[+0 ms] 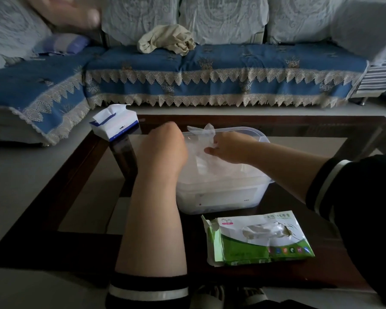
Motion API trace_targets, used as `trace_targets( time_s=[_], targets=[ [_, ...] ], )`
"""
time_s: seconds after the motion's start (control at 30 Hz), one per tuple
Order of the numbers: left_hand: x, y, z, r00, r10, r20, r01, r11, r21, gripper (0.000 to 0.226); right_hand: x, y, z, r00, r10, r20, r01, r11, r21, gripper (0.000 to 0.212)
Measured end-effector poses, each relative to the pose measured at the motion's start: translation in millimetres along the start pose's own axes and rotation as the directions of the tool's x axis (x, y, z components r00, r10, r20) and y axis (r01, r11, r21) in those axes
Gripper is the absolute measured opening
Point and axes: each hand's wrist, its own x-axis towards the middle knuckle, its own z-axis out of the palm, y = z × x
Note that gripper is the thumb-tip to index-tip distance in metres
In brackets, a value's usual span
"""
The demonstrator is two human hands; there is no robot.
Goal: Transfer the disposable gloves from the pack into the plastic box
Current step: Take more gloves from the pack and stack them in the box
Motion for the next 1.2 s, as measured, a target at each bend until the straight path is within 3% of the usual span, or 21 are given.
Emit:
trace_targets(
  time_s=[0.07, 0.1, 0.2, 0.33, 0.4, 0.47, 0.53, 0.57, 0.63, 0.67, 0.73, 0.8, 0.87, 0.97, 1.07, 1.13, 1.2],
  targets=[
    [-1.5, 0.1, -1.5, 0.989, -0.013, -0.146, -0.002, 0.995, -0.102, 0.022, 3.8, -1.0, 6.6, 0.999, -0.013, 0.032, 0.015, 0.997, -0.078, 0.047],
    [-2.4, 3.2, 0.7, 0.991, 0.006, -0.132, -0.025, 0.989, -0.145, 0.019, 4.8, -1.9, 9.0, 0.999, -0.003, 0.042, 0.007, 0.995, -0.095, 0.046],
    [-4.0, 15.4, 26.6, 0.979, 0.142, 0.144, -0.119, 0.981, -0.154, 0.016, 3.3, -6.8, 11.1, 0.995, 0.027, 0.097, -0.021, 0.998, -0.061, 0.046],
    [-2.6, 15.1, 49.8, 0.873, 0.064, 0.484, -0.081, 0.997, 0.014, 0.045, -1.0, -5.2, 4.4, 0.98, 0.024, 0.196, -0.017, 0.999, -0.038, 0.047],
    [0.7, 13.8, 48.3, 0.856, 0.062, 0.513, -0.105, 0.993, 0.054, 0.058, -5.4, 3.2, -6.2, 0.992, 0.011, 0.124, 0.01, 0.986, -0.167, 0.05],
    [3.0, 14.8, 46.8, 0.838, 0.065, 0.543, -0.12, 0.99, 0.068, 0.057, -12.9, 13.7, -17.1, 0.999, -0.03, -0.03, 0.015, 0.913, -0.408, 0.048],
    [2.6, 15.6, 47.5, 0.82, 0.056, 0.569, -0.114, 0.991, 0.068, 0.057, -23.5, 18.7, -28.9, 0.967, -0.13, -0.221, -0.022, 0.817, -0.577, 0.037],
    [2.8, 15.5, 48.5, 0.817, 0.053, 0.575, -0.113, 0.991, 0.069, 0.058, -28.3, 19.7, -34.1, 0.938, -0.163, -0.305, -0.048, 0.811, -0.582, 0.033],
    [3.2, 16.0, 50.0, 0.809, 0.059, 0.585, -0.116, 0.991, 0.06, 0.059, -38.9, 17.4, -40.9, 0.921, -0.189, -0.341, 0.024, 0.9, -0.435, 0.029],
    [3.2, 16.3, 49.8, 0.803, 0.063, 0.593, -0.118, 0.992, 0.053, 0.061, -44.9, 13.9, -42.5, 0.947, -0.19, -0.26, 0.105, 0.945, -0.309, 0.033],
    [3.4, 17.2, 50.2, 0.791, 0.067, 0.608, -0.12, 0.992, 0.048, 0.066, -49.1, 8.7, -36.4, 0.984, -0.15, 0.097, 0.163, 0.976, -0.144, 0.054],
    [3.7, 16.2, 50.1, 0.784, 0.062, 0.618, -0.132, 0.989, 0.068, 0.069, -42.1, 6.9, -16.0, 0.94, -0.039, 0.34, 0.118, 0.969, -0.216, 0.072],
    [3.0, 15.5, 50.1, 0.775, 0.059, 0.629, -0.15, 0.984, 0.093, 0.066, -32.0, 10.7, 6.9, 0.903, 0.046, 0.427, 0.055, 0.974, -0.221, 0.064],
    [3.5, 16.6, 51.7, 0.764, 0.054, 0.642, -0.145, 0.985, 0.09, 0.061, -26.1, 13.8, 17.3, 0.876, 0.037, 0.481, 0.026, 0.992, -0.124, 0.051],
    [2.9, 16.5, 52.2, 0.799, 0.047, 0.6, -0.121, 0.989, 0.083, 0.048, -33.3, 14.6, 0.3, 0.889, 0.017, 0.457, 0.015, 0.998, -0.065, 0.062],
    [3.4, 15.6, 52.0, 0.831, 0.044, 0.555, -0.114, 0.989, 0.092, 0.042, -46.8, 18.1, -17.5, 0.932, -0.012, 0.363, 0.01, 1.0, 0.007, 0.066],
    [7.0, 13.0, 51.7, 0.871, 0.039, 0.489, -0.119, 0.984, 0.133, 0.034, -63.8, 20.4, -35.6, 0.978, -0.039, 0.203, 0.031, 0.999, 0.043, 0.058]
  ],
)
